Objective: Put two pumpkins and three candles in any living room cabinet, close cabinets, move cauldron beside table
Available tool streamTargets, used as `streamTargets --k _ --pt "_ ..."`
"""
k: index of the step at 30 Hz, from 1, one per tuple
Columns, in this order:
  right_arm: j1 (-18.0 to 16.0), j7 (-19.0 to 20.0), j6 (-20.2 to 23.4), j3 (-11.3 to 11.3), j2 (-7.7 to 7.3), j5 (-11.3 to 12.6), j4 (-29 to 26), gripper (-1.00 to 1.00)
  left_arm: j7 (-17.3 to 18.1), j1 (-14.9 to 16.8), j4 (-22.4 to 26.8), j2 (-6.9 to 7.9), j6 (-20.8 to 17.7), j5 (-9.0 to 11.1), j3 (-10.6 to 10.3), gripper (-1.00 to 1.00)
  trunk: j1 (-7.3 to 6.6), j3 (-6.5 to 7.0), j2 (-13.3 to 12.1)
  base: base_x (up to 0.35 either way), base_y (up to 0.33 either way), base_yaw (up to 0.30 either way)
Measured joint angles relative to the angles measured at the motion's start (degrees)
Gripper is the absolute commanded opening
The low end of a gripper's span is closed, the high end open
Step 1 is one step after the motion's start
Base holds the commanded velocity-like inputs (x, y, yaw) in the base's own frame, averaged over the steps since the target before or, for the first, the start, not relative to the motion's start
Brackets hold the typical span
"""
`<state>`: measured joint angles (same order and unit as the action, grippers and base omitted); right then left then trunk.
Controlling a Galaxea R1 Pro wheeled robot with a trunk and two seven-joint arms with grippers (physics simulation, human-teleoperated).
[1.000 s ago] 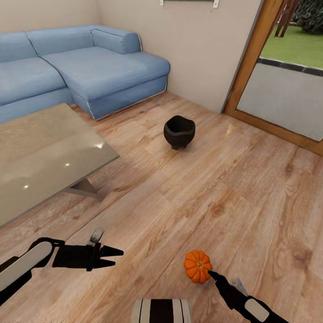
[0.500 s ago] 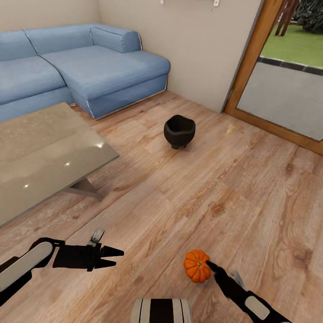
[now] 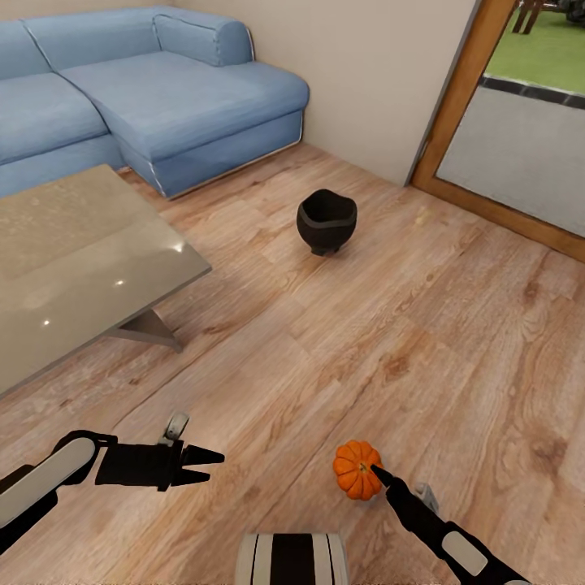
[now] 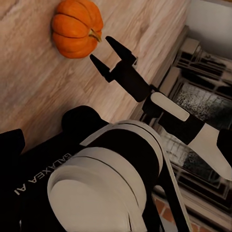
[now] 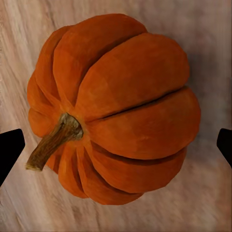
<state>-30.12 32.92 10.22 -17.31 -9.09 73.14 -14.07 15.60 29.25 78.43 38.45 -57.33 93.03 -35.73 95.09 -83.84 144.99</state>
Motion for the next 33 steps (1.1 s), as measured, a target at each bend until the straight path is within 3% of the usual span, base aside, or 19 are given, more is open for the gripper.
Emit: streamTargets --k 20,33 --pt "0.0 1.4 -0.11 -0.03 0.06 0.0 0.09 1.0 0.0 0.01 0.0 -0.08 0.09 -0.01 -0.05 1.0 0.34 -2.88 0.17 0.0 0.0 0.0" --pt "0.0 1.4 -0.19 -0.03 0.07 0.0 0.09 1.0 0.0 0.01 -0.22 -0.08 0.08 -0.12 0.0 1.0 0.32 -2.89 0.18 0.03 0.008 0.0"
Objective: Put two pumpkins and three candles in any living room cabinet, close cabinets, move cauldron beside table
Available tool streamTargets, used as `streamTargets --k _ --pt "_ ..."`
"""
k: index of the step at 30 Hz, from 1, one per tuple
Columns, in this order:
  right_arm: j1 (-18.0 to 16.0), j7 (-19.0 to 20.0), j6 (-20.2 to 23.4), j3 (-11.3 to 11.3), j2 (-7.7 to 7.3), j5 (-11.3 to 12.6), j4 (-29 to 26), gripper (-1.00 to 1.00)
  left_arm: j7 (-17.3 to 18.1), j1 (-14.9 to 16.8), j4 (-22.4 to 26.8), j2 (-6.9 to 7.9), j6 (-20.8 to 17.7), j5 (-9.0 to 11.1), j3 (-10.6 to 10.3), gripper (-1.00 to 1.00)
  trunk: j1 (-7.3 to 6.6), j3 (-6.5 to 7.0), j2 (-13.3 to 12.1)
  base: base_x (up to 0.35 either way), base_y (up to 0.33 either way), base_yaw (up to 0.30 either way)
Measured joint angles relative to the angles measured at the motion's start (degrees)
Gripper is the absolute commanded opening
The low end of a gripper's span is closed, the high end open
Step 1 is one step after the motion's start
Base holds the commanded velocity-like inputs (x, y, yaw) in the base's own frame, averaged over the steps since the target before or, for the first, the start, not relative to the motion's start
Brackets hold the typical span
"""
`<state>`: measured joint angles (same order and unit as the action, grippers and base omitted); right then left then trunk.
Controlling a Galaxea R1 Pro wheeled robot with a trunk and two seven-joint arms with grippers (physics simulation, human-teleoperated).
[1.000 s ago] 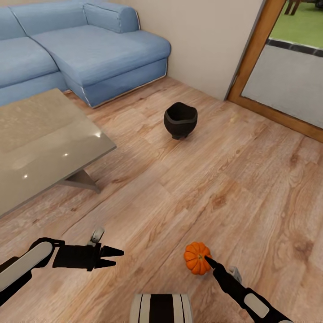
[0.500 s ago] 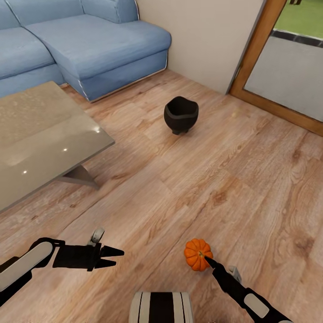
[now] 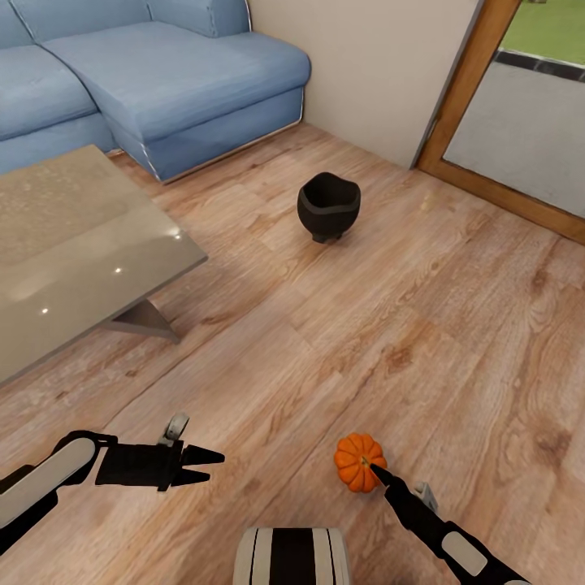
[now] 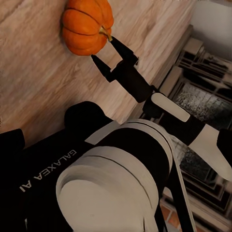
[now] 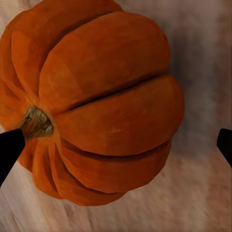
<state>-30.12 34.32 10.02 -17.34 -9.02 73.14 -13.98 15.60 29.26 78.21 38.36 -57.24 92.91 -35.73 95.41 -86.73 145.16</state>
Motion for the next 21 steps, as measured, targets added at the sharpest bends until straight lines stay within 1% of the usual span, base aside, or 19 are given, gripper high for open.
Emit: streamTargets --k 4,15,21 --pt "0.0 0.0 0.0 0.0 0.0 0.0 0.0 1.0 0.0 -0.02 -0.03 0.0 0.02 0.01 -0.03 1.0 0.01 0.0 0.0 0.018 0.004 0.0" --pt "0.0 0.0 0.0 0.0 0.0 0.01 0.0 1.0 0.01 -0.05 -0.21 -0.09 0.09 -0.21 0.0 1.0 0.0 0.0 0.0 0.069 0.0 0.0" --pt "0.0 -0.04 -0.05 0.0 0.0 0.0 0.07 1.0 0.01 -0.03 -0.3 -0.09 0.09 -0.05 0.01 1.0 0.01 0.0 0.0 0.018 0.0 0.0"
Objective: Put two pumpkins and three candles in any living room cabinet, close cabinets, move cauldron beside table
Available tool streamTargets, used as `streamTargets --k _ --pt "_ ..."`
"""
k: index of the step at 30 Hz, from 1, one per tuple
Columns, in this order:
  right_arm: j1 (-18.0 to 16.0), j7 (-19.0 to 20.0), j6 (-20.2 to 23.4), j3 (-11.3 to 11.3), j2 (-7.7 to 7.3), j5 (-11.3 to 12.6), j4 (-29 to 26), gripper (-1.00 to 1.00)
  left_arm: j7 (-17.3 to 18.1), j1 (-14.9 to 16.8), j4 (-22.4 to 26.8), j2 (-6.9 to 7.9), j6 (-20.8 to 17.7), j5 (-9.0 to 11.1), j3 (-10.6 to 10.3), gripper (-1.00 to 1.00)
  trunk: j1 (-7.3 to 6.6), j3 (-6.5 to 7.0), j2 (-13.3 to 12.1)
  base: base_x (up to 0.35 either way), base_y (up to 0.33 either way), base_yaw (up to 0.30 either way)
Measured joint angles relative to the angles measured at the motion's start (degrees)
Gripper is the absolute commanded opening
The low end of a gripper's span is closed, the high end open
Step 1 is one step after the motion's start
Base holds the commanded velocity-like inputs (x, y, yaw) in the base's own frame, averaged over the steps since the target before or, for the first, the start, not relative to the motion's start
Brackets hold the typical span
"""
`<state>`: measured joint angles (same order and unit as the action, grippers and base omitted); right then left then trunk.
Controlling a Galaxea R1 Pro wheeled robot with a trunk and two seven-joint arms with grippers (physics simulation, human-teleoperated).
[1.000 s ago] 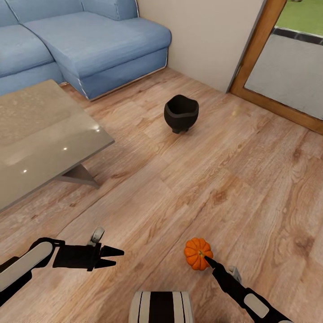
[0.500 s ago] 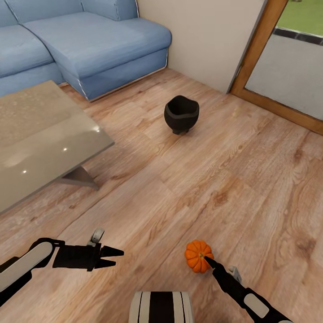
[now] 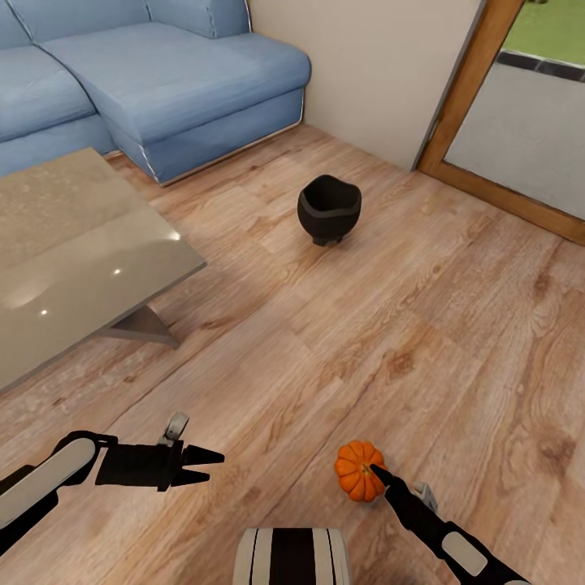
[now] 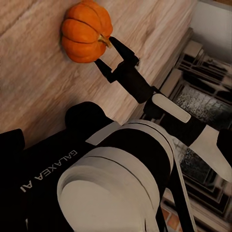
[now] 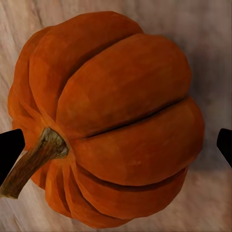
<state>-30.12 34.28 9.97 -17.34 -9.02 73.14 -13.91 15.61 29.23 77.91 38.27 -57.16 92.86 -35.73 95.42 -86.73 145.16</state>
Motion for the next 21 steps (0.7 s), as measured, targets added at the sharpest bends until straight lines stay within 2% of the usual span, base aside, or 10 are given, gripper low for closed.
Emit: streamTargets --k 7,16,21 --pt "0.0 0.02 0.01 0.0 0.0 0.03 0.01 1.0 0.0 0.02 -0.01 0.0 0.0 0.18 0.0 1.0 0.0 0.0 0.0 0.001 0.0 0.0" --pt "0.0 0.02 0.05 0.02 0.0 0.05 0.01 1.0 0.0 0.02 -0.01 0.0 0.0 0.16 0.0 1.0 0.16 -1.32 0.08 0.0 0.0 0.0" --pt "0.0 0.0 0.03 0.0 0.0 0.04 0.01 1.0 0.0 0.0 -0.01 0.0 0.0 0.19 0.0 1.0 0.15 -1.33 0.08 0.0 0.0 0.0"
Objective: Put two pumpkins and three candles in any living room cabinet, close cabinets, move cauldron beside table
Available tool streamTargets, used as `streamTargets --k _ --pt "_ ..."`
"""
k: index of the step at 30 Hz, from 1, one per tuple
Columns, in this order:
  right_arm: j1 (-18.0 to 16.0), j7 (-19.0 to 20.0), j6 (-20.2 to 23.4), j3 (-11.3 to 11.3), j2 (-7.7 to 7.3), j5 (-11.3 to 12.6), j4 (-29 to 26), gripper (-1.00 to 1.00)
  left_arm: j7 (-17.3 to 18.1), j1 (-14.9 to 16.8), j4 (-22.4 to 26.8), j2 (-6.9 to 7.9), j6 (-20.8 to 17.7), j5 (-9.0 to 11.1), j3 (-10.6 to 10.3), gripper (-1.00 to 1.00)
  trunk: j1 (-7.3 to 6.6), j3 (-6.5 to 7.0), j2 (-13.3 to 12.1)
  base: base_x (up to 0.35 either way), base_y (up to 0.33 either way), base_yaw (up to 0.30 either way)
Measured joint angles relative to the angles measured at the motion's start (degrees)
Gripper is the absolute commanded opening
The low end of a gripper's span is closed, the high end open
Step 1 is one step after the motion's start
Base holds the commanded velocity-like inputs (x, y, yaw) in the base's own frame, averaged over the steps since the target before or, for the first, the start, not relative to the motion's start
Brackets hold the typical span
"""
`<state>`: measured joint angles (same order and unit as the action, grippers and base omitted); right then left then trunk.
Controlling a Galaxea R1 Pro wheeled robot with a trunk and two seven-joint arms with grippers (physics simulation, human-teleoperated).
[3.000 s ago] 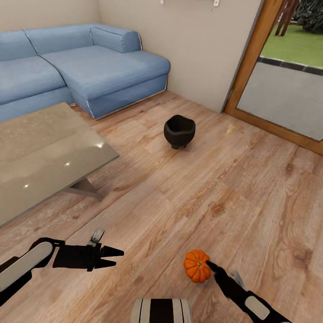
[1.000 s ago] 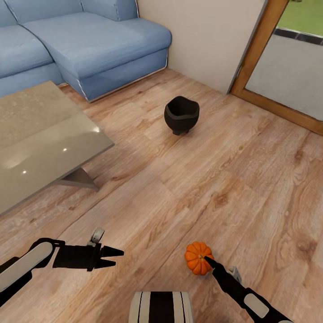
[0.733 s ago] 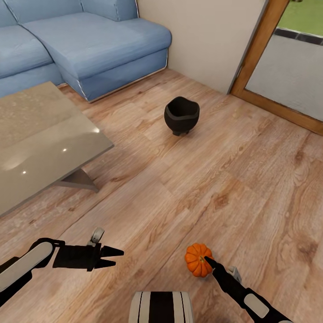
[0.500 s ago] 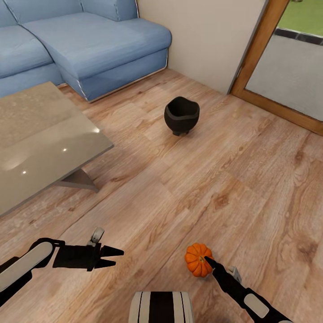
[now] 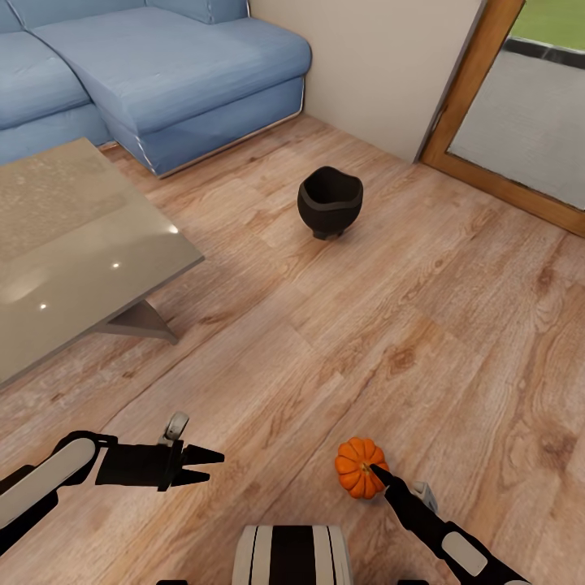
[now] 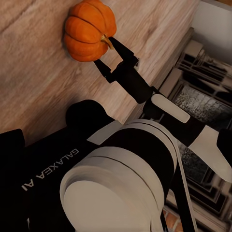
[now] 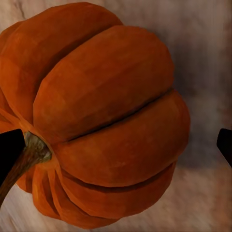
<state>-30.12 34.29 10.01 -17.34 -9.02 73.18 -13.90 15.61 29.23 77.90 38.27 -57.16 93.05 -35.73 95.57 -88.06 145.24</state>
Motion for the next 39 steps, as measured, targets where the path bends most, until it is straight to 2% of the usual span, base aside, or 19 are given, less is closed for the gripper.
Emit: streamTargets --k 39 --pt "-0.03 0.17 0.13 0.43 0.0 0.53 -0.26 1.0 -0.09 -0.02 0.01 -0.26 0.07 -0.46 0.01 1.0 -0.01 0.01 0.0 0.022 0.03 0.0"
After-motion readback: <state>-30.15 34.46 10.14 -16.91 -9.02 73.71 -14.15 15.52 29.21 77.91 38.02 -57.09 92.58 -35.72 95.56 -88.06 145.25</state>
